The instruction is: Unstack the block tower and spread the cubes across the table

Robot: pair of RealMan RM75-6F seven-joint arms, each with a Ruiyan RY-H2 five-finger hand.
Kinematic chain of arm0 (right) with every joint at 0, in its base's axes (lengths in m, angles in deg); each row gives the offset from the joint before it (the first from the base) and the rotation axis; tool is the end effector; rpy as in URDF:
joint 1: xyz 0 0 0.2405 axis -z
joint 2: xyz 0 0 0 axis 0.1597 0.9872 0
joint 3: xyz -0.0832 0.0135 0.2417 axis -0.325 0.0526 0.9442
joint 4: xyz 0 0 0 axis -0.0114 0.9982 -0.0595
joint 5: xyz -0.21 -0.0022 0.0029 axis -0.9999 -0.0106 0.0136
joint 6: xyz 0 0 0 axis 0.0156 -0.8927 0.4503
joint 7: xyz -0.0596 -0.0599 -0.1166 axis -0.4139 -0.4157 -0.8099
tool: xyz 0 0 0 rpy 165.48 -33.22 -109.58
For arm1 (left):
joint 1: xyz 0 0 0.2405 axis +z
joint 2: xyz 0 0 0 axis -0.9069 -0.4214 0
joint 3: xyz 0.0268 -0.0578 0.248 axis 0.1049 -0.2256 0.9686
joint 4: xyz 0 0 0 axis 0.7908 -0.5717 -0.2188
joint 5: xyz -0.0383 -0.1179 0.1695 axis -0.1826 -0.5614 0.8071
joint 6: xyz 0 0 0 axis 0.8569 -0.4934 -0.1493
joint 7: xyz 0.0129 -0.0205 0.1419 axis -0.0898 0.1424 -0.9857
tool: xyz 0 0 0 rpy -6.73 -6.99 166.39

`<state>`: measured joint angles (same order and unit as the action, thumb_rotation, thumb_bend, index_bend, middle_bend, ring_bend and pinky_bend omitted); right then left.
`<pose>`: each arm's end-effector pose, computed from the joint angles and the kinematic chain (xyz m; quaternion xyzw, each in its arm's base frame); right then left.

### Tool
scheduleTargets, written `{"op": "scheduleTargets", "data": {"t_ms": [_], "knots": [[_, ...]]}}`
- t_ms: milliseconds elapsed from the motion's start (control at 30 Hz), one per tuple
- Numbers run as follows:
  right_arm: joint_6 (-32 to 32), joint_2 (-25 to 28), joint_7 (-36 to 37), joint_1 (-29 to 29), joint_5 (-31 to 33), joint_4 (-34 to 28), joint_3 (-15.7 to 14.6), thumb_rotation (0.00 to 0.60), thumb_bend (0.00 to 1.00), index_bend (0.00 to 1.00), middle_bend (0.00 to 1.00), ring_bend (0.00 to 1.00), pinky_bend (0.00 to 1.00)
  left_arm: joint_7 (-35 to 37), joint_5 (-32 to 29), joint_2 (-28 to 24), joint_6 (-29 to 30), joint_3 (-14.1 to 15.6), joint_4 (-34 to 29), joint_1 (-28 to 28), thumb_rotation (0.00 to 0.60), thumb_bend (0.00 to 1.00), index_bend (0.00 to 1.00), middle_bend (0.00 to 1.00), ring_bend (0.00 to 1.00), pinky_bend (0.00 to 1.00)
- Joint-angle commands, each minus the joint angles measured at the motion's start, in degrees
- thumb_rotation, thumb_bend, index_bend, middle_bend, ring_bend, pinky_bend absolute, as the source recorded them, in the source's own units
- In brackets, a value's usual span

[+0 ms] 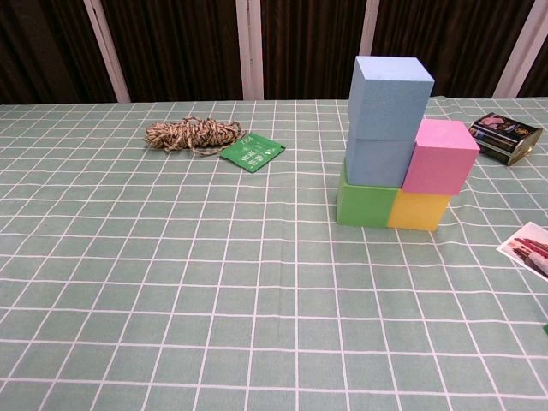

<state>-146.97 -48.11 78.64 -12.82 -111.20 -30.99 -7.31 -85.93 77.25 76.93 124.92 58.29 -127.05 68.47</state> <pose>-0.2739 -0.1719 0.1196 0.5447 -0.5016 0.4633 0.4869 -0.3058 0.1361 0.1802 -0.5460 -0.3572 -0.3459 0.6743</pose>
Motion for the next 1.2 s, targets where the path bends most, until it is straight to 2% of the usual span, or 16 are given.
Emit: {"op": "scheduleTargets", "data": {"t_ms": [33, 300, 633, 1000, 1200], "knots": [[7.55, -1.86, 3.38, -4.93, 5.96, 0.42, 3.14, 0.6, 0.13, 0.0, 0.0, 0.0, 0.0, -0.16, -0.32, 0.06, -0.39, -0.12, 0.04, -0.21, 0.6, 0.19, 0.17, 0.0, 0.0, 0.08], [14.65, -6.77, 0.49, -10.18, 15.44, 1.34, 6.9, 0.6, 0.13, 0.0, 0.0, 0.0, 0.0, 0.42, -0.27, -0.36, -0.42, -0.06, 0.03, -0.18, 0.6, 0.19, 0.17, 0.0, 0.0, 0.08], [17.09, -13.72, -6.59, -15.44, 26.89, 4.62, 11.88, 0.6, 0.13, 0.0, 0.0, 0.0, 0.0, 1.97, -1.08, -0.95, 0.13, -0.6, 0.01, 0.14, 0.6, 0.19, 0.17, 0.0, 0.0, 0.08], [19.7, -16.51, -10.4, -20.74, 30.41, 7.46, 14.51, 0.6, 0.13, 0.0, 0.0, 0.0, 0.0, 1.24, -1.03, -0.61, 0.4, -0.58, -0.1, 0.2, 0.6, 0.19, 0.17, 0.0, 0.0, 0.08], [20.44, -17.07, -12.15, -23.03, 32.78, 6.93, 15.91, 0.6, 0.13, 0.0, 0.0, 0.0, 0.0, 1.15, -1.81, -0.53, 0.15, -0.96, -0.18, 0.06, 0.6, 0.19, 0.17, 0.0, 0.0, 0.08]]}}
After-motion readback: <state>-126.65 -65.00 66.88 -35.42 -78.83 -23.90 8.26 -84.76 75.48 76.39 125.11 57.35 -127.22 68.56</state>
